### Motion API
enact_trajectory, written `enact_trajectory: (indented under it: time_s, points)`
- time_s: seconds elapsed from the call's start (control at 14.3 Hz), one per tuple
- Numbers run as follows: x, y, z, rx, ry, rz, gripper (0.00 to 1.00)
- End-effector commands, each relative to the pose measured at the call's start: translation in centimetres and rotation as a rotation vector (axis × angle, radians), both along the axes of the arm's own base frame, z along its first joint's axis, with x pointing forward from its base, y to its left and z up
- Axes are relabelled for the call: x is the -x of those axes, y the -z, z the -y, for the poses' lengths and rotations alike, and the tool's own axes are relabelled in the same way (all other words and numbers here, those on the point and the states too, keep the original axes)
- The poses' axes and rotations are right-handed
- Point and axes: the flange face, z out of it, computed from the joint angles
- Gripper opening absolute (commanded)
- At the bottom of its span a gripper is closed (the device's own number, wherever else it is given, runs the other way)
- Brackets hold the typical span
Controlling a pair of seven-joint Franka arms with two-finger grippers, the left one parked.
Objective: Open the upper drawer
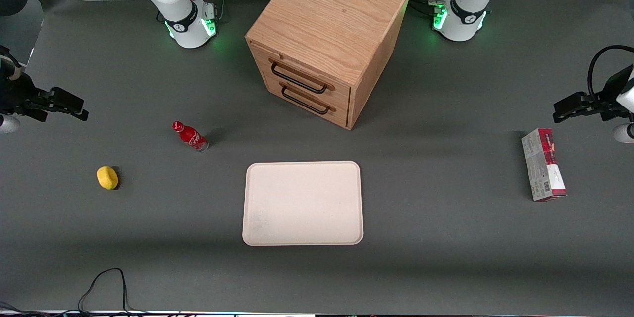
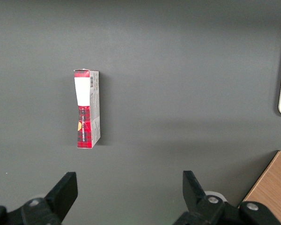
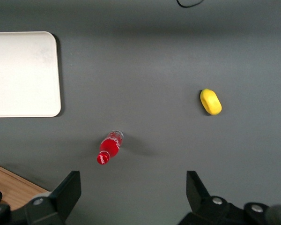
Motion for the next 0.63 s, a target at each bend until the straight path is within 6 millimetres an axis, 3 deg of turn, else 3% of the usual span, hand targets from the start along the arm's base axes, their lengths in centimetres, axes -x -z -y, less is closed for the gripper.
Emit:
enact_trajectory:
  time_s: [0.0, 0.28, 0.56]
  points:
    - [-2.2, -0.6, -5.6, 0.005, -0.071, 0.017, 1.0]
    - [-3.1, 0.9, -15.7, 0.009, -0.269, 0.008, 1.0]
    - [-0.1, 2.5, -26.2, -0.065, -0.542, -0.028, 1.0]
